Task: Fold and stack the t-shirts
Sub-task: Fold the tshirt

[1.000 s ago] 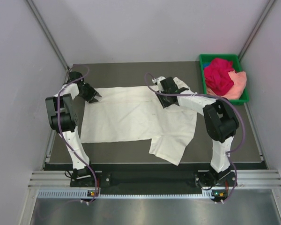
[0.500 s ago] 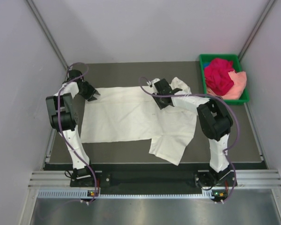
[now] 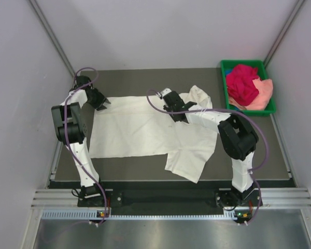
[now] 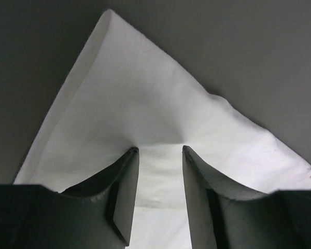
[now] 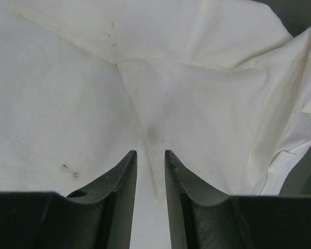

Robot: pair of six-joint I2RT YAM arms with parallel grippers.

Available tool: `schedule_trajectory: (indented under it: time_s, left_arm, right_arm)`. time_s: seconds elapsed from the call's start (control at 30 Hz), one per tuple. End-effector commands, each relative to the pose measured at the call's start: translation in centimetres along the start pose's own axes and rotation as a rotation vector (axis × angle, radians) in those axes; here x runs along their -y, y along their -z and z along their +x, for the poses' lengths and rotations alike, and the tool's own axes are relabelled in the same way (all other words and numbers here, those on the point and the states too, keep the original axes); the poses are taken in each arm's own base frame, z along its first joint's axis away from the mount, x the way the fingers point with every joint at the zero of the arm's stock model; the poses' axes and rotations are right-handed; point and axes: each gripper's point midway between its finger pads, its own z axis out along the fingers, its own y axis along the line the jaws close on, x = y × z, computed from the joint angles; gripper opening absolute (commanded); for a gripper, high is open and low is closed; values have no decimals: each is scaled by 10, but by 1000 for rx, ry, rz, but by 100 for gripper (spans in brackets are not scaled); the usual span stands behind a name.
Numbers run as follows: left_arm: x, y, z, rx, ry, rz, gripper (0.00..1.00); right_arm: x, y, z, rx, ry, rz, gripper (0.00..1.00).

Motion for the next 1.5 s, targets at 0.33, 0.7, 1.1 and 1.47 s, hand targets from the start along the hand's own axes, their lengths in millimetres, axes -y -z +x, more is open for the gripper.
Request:
schedule_trajectory:
  time_s: [0.33, 0.7, 1.1, 1.47]
  left_arm:
    - [-24, -25, -4, -2, -77, -70, 47]
    - [-22, -26, 0, -3, -90, -54, 48]
    - [-26, -28, 1, -3, -88, -72, 48]
    - [-27, -28, 1, -3, -93, -76, 48]
  right_arm:
    - [5, -17, 14, -43, 15, 67, 29]
    - [19, -15, 12, -79, 16, 123, 0]
    - [28, 17, -9, -51, -421, -308, 0]
    - [74, -5, 9, -76, -429, -51, 23]
